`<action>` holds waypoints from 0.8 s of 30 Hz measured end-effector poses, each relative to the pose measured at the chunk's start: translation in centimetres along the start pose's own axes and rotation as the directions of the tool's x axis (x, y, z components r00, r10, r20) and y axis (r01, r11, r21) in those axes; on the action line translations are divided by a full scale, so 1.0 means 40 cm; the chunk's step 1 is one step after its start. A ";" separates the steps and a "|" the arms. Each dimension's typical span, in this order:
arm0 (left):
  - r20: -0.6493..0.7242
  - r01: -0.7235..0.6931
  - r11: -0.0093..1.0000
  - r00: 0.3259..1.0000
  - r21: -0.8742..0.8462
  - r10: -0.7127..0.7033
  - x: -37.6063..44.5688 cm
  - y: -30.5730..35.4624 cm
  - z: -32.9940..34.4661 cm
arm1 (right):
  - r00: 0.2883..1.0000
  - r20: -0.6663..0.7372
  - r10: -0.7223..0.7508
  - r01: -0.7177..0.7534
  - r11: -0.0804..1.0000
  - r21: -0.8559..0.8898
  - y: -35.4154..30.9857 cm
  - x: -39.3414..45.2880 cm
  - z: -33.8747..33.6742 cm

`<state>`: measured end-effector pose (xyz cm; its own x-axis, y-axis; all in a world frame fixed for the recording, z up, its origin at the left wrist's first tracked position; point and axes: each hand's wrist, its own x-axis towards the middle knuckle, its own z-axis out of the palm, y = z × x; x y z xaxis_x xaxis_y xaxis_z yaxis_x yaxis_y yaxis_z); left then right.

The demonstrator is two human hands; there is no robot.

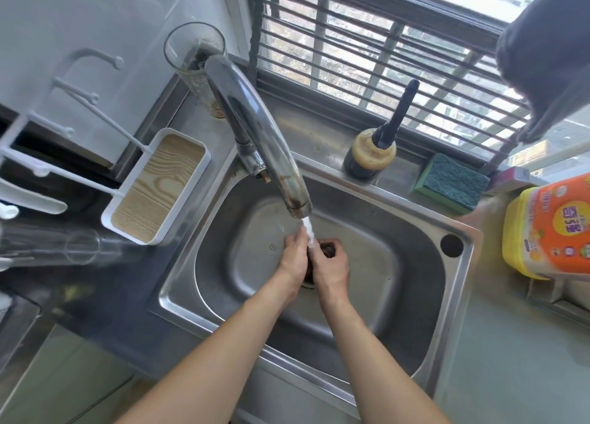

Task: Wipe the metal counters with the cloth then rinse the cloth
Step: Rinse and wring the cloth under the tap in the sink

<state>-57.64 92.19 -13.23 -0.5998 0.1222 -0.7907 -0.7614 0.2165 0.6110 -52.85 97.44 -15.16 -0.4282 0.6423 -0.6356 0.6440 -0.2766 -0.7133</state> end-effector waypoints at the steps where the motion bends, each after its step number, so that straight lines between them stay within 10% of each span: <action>1: -0.022 0.006 1.000 1.000 -0.012 -0.006 -0.001 -0.004 -0.001 | 1.000 -0.011 -0.005 0.005 1.000 -0.020 -0.006 -0.002 -0.001; 14: 0.189 0.185 0.982 0.966 -0.026 -0.177 -0.013 -0.019 -0.043 | 0.993 -0.106 0.061 -0.074 0.989 -0.128 -0.071 0.005 0.005; 20: -0.260 0.072 0.990 0.960 -0.118 -0.101 0.039 -0.027 -0.079 | 0.952 -0.293 0.090 -0.101 0.995 -0.022 -0.079 0.016 -0.001; 24: -0.116 -0.020 0.995 0.993 -0.097 0.009 0.010 -0.007 -0.055 | 1.000 0.031 -0.002 0.007 0.987 -0.158 -0.070 -0.004 0.025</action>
<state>-58.22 90.04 -13.61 -0.6312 0.0113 -0.7756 -0.7692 0.1189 0.6278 -55.24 97.41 -13.35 -0.4485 0.6206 -0.6432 0.7333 -0.1560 -0.6618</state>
